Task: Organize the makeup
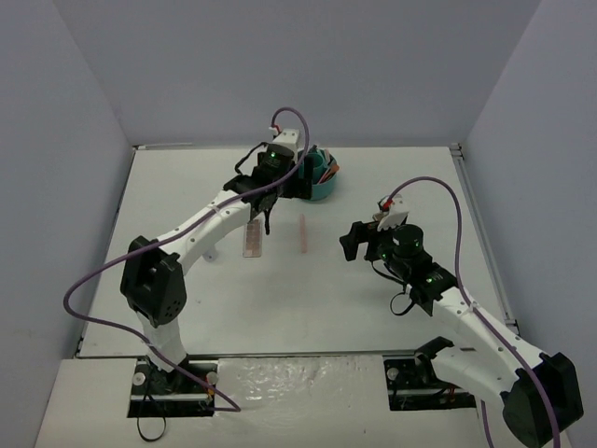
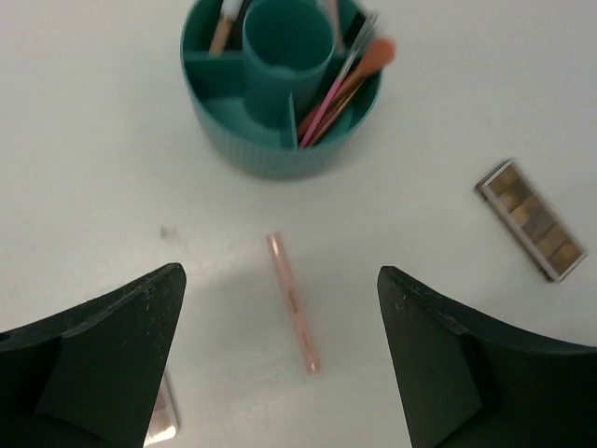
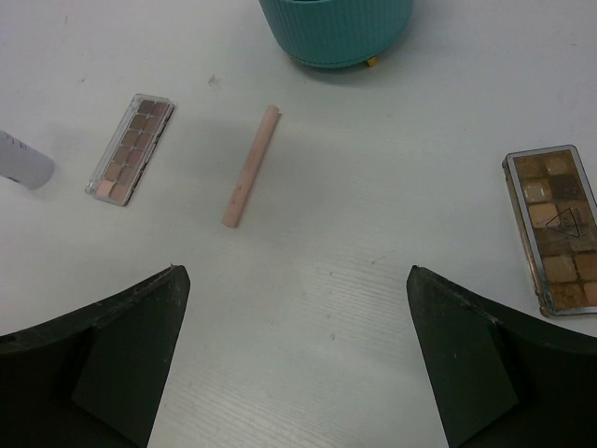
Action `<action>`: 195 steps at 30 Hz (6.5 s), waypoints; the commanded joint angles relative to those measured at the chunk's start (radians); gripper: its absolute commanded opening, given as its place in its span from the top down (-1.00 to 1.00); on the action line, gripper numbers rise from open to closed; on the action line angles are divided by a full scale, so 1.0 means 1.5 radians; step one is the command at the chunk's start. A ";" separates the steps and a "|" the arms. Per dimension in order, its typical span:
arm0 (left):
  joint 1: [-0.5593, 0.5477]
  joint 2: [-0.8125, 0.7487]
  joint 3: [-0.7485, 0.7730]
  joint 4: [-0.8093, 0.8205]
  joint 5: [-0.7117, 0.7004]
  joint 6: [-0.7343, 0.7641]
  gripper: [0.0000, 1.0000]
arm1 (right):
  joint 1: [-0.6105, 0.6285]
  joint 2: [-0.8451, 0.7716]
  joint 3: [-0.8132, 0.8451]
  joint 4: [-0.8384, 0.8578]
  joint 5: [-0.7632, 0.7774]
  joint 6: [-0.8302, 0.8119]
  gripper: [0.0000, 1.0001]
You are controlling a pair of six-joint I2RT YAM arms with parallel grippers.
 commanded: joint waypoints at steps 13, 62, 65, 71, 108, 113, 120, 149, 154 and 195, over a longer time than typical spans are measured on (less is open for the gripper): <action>-0.033 0.127 0.015 -0.148 -0.017 -0.169 -0.33 | -0.005 -0.037 -0.011 0.033 0.004 0.012 -1.00; -0.050 0.116 -0.112 -0.295 0.003 -0.078 0.20 | -0.009 -0.016 -0.015 0.048 -0.006 0.016 -1.00; -0.038 0.140 -0.072 -0.306 0.009 -0.066 0.16 | -0.009 -0.023 -0.015 0.044 -0.003 0.015 -1.00; 0.005 0.163 -0.036 -0.302 0.044 -0.057 0.17 | -0.010 -0.025 -0.016 0.045 -0.004 0.016 -1.00; 0.059 0.248 0.091 -0.374 0.098 -0.023 0.95 | -0.011 -0.013 -0.017 0.051 -0.003 0.016 -1.00; 0.059 0.201 0.092 -0.369 0.091 -0.010 1.00 | -0.011 -0.012 -0.016 0.050 -0.004 0.016 -1.00; 0.060 0.093 0.109 -0.242 0.071 0.052 1.00 | -0.012 -0.019 -0.017 0.050 -0.003 0.016 -1.00; 0.152 0.282 0.239 0.579 0.294 0.136 1.00 | -0.017 -0.049 -0.025 0.054 0.004 0.002 -1.00; 0.155 0.313 0.268 0.599 0.310 0.130 1.00 | -0.020 -0.043 -0.025 0.053 0.005 0.002 -1.00; 0.156 0.349 0.201 0.566 0.322 0.212 0.69 | -0.023 -0.047 -0.026 0.052 -0.003 0.000 -1.00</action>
